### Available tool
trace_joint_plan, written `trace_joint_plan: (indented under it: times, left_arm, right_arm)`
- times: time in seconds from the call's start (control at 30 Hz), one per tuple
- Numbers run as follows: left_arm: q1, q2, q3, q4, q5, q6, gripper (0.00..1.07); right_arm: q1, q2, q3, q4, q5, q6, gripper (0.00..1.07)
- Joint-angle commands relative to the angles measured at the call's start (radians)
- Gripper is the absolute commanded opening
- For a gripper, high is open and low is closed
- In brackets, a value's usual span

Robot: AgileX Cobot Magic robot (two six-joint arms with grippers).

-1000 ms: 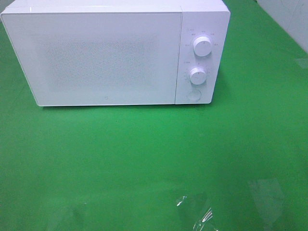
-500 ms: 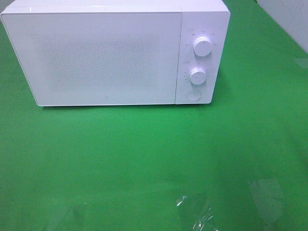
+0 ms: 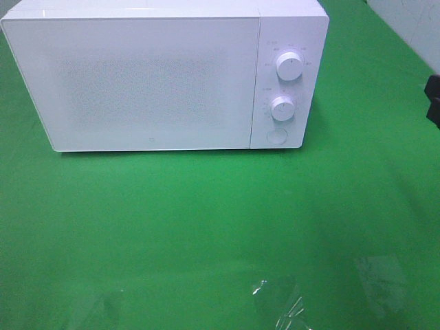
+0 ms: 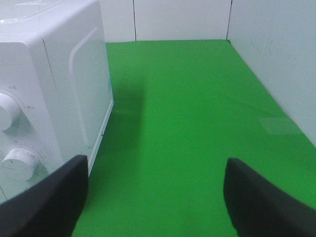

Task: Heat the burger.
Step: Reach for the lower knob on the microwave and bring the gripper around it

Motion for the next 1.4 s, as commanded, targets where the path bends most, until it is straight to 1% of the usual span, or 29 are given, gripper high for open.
trace_joint_plan:
  times: [0.03,0.07,0.1,0.13,0.17,0.2,0.23,0.27,0.3,0.33,0.37,0.4,0.43,0.47,0.5,0.53,0.57,0.6,0.63,0.67,0.7,0.73,0.83,0.9,1.0,1.13,1.23,1.3,1.4]
  left_arm:
    - [0.002,-0.017,0.003,-0.005,-0.007,-0.001,0.99]
    - [0.002,-0.017,0.003,-0.005,-0.007,-0.001,0.99]
    - [0.002,-0.017,0.003,-0.005,-0.007,-0.001,0.99]
    - [0.002,-0.017,0.003,-0.005,-0.007,-0.001,0.99]
    - [0.002,-0.017,0.003,-0.005,-0.007,-0.001,0.99]
    - [0.002,-0.017,0.003,-0.005,-0.007,-0.001,0.99]
    - [0.002,-0.017,0.003,-0.005,-0.007,-0.001,0.99]
    - [0.002,-0.017,0.003,-0.005,-0.007,-0.001,0.99]
    - [0.002,-0.017,0.003,-0.005,-0.007,-0.001,0.99]
    - [0.002,-0.017,0.003,-0.005,-0.007,-0.001,0.99]
    - [0.002,-0.017,0.003,-0.005,-0.007,-0.001,0.99]
    - [0.002,-0.017,0.003,-0.005,-0.007,-0.001,0.99]
    - [0.002,-0.017,0.003,-0.005,-0.007,-0.001,0.99]
    - [0.002,-0.017,0.003,-0.005,-0.007,-0.001,0.99]
    - [0.002,-0.017,0.003,-0.005,-0.007,-0.001,0.99]
    - [0.002,-0.017,0.003,-0.005,-0.007,-0.001,0.99]
    - [0.002,-0.017,0.003,-0.005,-0.007,-0.001,0.99]
    - [0.002,-0.017,0.003,-0.005,-0.007,-0.001,0.99]
    - [0.002,-0.017,0.003,-0.005,-0.007,-0.001,0.99]
    - [0.002,-0.017,0.003,-0.005,-0.007,-0.001,0.99]
    - [0.002,-0.017,0.003,-0.005,-0.007,-0.001,0.99]
    - [0.002,-0.017,0.003,-0.005,-0.007,-0.001,0.99]
    - [0.002,-0.017,0.003,-0.005,-0.007,-0.001,0.99]
    - [0.002,-0.017,0.003,-0.005,-0.007,-0.001,0.99]
    - [0.002,-0.017,0.003,-0.005,-0.007,-0.001,0.99]
    - [0.002,-0.017,0.003,-0.005,-0.007,-0.001,0.99]
    - [0.002,-0.017,0.003,-0.005,-0.007,-0.001,0.99]
    - [0.002,-0.017,0.003,-0.005,-0.007,-0.001,0.99]
    - [0.002,-0.017,0.003,-0.005,-0.007,-0.001,0.99]
  right_arm:
    - [0.081,0.077,-0.001,0.041,-0.133,-0.078,0.73]
    - [0.081,0.077,-0.001,0.041,-0.133,-0.078,0.73]
    - [0.129,0.116,-0.001,0.108,-0.174,-0.107,0.73]
    - [0.129,0.116,-0.001,0.108,-0.174,-0.107,0.73]
    - [0.184,0.162,-0.001,0.182,-0.225,-0.148,0.73]
    - [0.184,0.162,-0.001,0.182,-0.225,-0.148,0.73]
    - [0.238,0.206,-0.001,0.274,-0.279,-0.210,0.73]
    - [0.238,0.206,-0.001,0.274,-0.279,-0.210,0.73]
    - [0.301,0.244,-0.001,0.361,-0.337,-0.273,0.73]
    - [0.301,0.244,-0.001,0.361,-0.337,-0.273,0.73]
    - [0.325,0.260,-0.001,0.412,-0.363,-0.293,0.73]
    - [0.388,0.297,-0.001,0.519,-0.426,-0.327,0.73]
    - [0.388,0.297,-0.001,0.519,-0.426,-0.327,0.73]
    - [0.446,0.331,-0.001,0.606,-0.479,-0.342,0.73]
    - [0.446,0.331,-0.001,0.606,-0.479,-0.342,0.73]
    - [0.509,0.362,-0.002,0.672,-0.537,-0.348,0.73]
    - [0.533,0.375,-0.004,0.698,-0.556,-0.349,0.73]
    - [0.533,0.375,-0.004,0.698,-0.556,-0.349,0.73]
    - [0.586,0.407,-0.020,0.755,-0.583,-0.354,0.73]
    - [0.586,0.407,-0.020,0.755,-0.583,-0.354,0.73]
    - [0.621,0.441,-0.043,0.789,-0.596,-0.359,0.73]
    - [0.652,0.470,-0.068,0.794,-0.603,-0.363,0.73]
    - [0.663,0.485,-0.083,0.794,-0.604,-0.363,0.73]
    - [0.701,0.540,-0.145,0.824,-0.605,-0.365,0.74]
    - [0.708,0.554,-0.160,0.832,-0.605,-0.367,0.74]
    - [0.719,0.633,-0.230,0.846,-0.602,-0.367,0.74]
    - [0.719,0.647,-0.243,0.847,-0.602,-0.367,0.74]
    - [0.719,0.702,-0.291,0.845,-0.602,-0.367,0.74]
    - [0.719,0.727,-0.311,0.845,-0.603,-0.367,0.74]
